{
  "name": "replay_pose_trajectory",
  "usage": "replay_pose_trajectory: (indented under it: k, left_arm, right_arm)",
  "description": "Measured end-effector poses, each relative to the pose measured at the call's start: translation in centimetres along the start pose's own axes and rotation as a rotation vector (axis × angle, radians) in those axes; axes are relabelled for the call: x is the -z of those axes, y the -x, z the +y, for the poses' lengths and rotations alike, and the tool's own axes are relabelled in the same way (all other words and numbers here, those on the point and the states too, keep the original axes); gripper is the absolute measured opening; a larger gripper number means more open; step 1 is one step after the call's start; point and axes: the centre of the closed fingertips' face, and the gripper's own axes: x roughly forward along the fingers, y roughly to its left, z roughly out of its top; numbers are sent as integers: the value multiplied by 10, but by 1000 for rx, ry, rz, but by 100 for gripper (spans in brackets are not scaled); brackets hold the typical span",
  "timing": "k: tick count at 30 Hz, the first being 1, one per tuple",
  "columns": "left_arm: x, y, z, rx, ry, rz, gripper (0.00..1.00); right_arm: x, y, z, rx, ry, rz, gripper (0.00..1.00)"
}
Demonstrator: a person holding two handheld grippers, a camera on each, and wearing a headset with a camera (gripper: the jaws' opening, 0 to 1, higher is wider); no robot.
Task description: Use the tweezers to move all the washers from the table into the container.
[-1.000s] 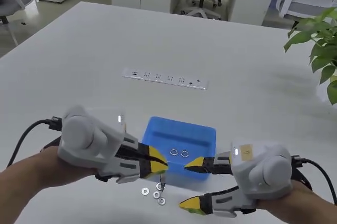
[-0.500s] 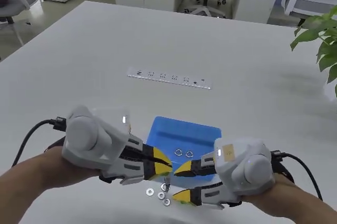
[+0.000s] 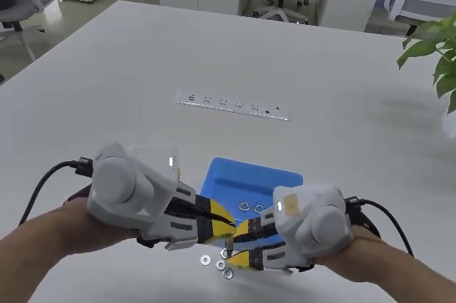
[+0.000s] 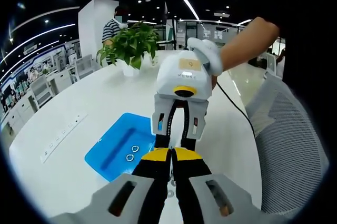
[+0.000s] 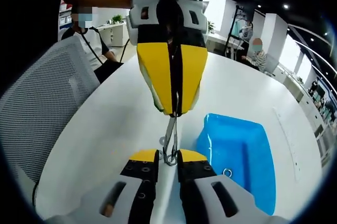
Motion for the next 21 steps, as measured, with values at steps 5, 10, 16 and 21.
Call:
replay_pose_trajectory:
  k: [5, 10, 16, 21]
  left_arm:
    - [0, -1, 1, -1, 0, -1, 5]
    - [-1, -1, 0, 0, 0, -1, 5]
    - [-2, -1, -3, 3, -4, 2, 6]
    - [-2, -1, -2, 2, -10, 5, 6]
  right_arm:
    - [1, -4, 0, -21, 35, 25, 12]
    - [2, -3, 1, -26, 30, 23, 11]
    - [3, -3, 1, -24, 1, 19, 9]
    - [3, -3, 1, -22, -17, 19, 9]
